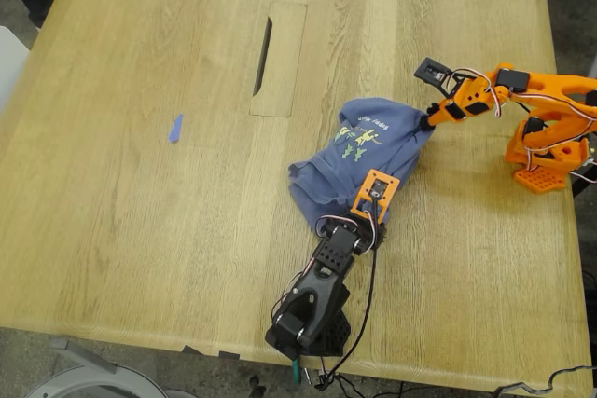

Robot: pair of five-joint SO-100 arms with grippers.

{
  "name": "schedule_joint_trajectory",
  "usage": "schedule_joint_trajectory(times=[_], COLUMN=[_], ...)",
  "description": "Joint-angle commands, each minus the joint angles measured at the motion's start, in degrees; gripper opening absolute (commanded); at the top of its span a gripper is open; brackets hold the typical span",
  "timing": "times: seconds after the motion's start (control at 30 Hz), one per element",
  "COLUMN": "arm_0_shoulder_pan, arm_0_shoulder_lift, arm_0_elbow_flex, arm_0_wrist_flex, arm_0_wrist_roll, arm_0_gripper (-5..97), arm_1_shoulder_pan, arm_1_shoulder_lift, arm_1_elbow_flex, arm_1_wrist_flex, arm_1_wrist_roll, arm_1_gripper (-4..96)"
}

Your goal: Fold a T-shirt

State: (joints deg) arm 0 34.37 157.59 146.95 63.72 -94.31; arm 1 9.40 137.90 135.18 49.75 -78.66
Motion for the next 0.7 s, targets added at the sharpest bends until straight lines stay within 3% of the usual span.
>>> schedule_joint_trajectory(times=[0.0, 0.2, 0.4, 0.57, 0.67], arm_0_shoulder_pan=[3.16, 7.38, 9.76, 11.25, 11.16], arm_0_shoulder_lift=[1.76, 2.37, 2.46, 2.46, 2.64], arm_0_elbow_flex=[-0.09, 0.88, 0.88, 1.23, 1.14], arm_0_wrist_flex=[0.97, 3.34, 8.00, 8.44, 9.32], arm_0_wrist_roll=[-2.81, -6.50, -10.63, -15.91, -17.40], arm_0_gripper=[22, 29, 45, 66, 73], arm_1_shoulder_pan=[-1.05, -3.52, -6.77, -8.61, -7.73], arm_1_shoulder_lift=[3.16, 8.17, 15.64, 22.76, 24.79], arm_1_elbow_flex=[0.70, 4.92, 9.40, 12.39, 12.22], arm_1_wrist_flex=[0.35, 2.64, 8.79, 15.38, 17.93], arm_1_wrist_roll=[-0.35, -0.18, 0.88, 1.76, 1.93], arm_1_gripper=[26.6, 39.8, 47.2, 47.7, 45.9])
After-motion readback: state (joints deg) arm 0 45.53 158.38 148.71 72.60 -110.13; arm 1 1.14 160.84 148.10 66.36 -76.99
